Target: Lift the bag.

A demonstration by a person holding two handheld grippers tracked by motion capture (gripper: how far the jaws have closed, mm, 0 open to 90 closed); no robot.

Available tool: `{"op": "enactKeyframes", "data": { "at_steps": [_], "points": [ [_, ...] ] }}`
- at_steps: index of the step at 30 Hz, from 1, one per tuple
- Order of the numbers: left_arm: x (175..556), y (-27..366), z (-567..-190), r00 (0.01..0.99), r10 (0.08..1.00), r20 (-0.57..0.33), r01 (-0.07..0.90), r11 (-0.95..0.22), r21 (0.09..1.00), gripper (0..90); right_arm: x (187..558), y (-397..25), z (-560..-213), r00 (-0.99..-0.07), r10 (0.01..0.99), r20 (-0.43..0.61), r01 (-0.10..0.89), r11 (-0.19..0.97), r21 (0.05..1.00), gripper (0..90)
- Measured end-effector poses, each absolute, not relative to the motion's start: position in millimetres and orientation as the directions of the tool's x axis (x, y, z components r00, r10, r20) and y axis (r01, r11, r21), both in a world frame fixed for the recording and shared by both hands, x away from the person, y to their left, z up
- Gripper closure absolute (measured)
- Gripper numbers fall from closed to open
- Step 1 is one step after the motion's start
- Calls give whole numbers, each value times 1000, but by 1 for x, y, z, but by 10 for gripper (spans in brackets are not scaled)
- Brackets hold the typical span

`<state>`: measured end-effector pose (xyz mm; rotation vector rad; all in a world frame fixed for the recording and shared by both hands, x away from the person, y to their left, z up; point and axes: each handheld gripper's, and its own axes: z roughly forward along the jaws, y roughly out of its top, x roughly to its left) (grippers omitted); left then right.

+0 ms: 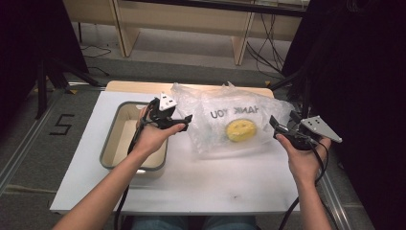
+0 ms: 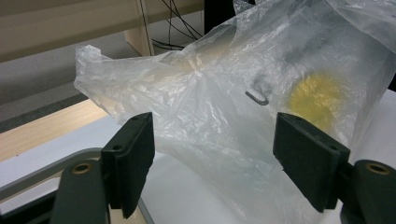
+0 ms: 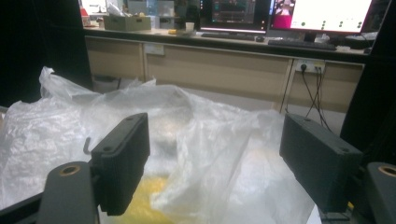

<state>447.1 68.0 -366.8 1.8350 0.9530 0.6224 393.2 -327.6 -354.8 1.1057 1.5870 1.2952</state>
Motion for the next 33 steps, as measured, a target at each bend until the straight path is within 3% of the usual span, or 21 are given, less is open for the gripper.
{"op": "enactKeyframes", "data": {
  "at_steps": [11, 23, 33],
  "points": [
    [432, 76, -368, 595, 803, 25, 333, -275, 902, 290, 385, -330, -368, -341, 938, -60, 183, 129, 975, 268],
    [388, 92, -389, 678, 734, 46, 298, -331, 895, 283, 353, -338, -399, -448, 893, -38, 262, 172, 950, 277],
    [365, 101, -404, 711, 701, 52, 280, -351, 893, 276, 327, -347, -418, -455, 891, 0, 284, 145, 948, 289]
  ]
}}
